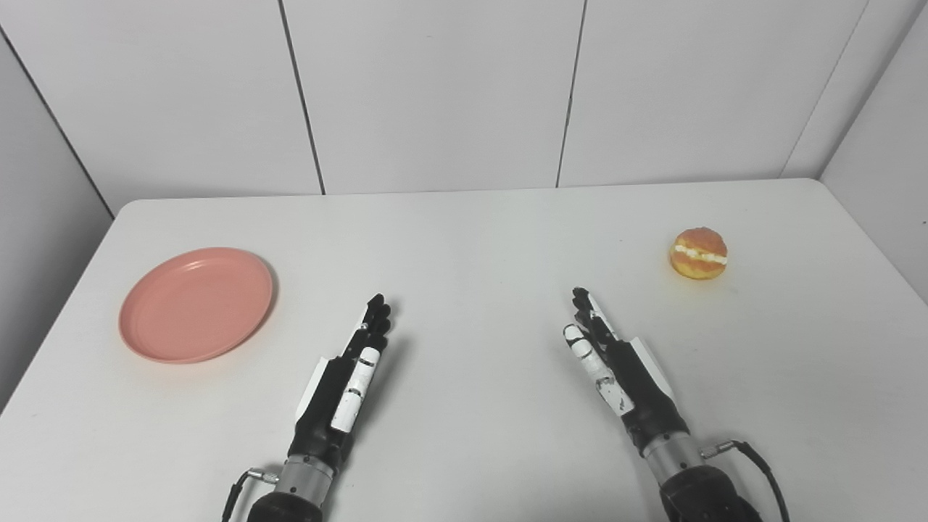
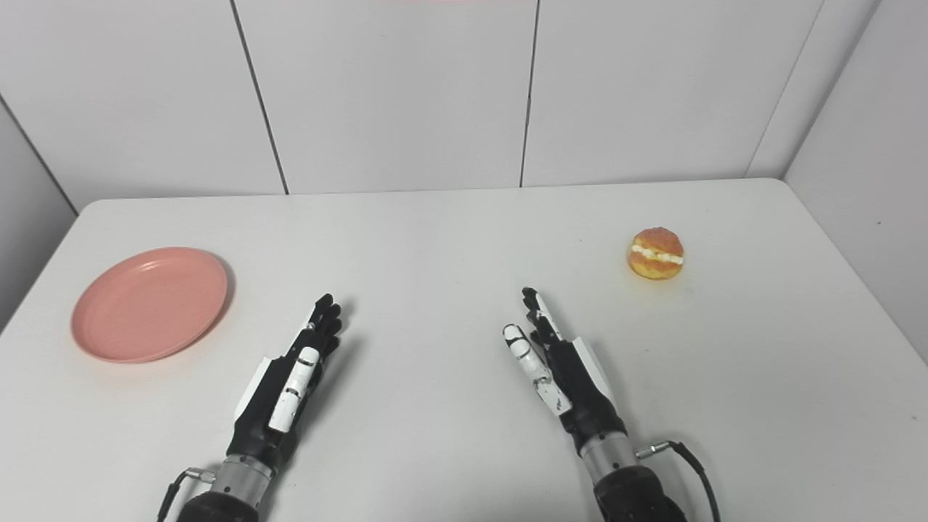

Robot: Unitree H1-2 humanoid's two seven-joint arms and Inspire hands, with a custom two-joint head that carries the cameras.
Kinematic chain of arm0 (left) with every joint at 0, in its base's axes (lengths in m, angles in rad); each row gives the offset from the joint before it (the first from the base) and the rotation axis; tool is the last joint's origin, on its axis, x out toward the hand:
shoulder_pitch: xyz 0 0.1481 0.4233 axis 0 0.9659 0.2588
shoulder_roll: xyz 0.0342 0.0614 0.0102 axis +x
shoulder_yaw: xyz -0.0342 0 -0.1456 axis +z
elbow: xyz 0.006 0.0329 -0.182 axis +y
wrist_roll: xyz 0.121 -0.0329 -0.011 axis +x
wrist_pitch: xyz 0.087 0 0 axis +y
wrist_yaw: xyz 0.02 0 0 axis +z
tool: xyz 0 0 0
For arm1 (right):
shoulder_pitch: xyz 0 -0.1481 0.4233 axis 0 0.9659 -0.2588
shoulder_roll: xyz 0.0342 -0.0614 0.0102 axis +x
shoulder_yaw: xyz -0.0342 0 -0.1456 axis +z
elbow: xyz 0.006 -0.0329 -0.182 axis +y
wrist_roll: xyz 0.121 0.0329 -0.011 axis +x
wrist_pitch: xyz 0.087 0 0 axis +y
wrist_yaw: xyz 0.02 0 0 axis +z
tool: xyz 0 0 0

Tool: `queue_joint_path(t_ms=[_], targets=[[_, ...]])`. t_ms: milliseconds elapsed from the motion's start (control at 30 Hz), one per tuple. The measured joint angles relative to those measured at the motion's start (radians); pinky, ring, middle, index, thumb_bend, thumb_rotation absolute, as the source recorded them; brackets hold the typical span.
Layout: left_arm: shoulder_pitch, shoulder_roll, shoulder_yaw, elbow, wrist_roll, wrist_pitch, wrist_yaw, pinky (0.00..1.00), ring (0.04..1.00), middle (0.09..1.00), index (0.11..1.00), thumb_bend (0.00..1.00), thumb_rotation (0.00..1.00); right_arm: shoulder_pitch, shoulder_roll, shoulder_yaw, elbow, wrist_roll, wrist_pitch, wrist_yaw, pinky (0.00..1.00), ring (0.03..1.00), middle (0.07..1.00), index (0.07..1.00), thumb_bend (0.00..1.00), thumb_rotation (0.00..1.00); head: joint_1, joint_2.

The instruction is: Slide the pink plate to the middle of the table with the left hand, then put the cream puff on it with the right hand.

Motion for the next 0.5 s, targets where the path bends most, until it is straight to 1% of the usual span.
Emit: queue_joint_path(t_ms=[500], targets=[[0.000,0.000,0.000,0.000,0.000,0.000,0.000,1.00,0.995,1.000,1.000,0.48,1.00,0.000,0.000,0.000,0.000,-0.001,0.000,0.000,0.95,0.993,1.000,1.000,0.42,1.00,0.000,0.000]])
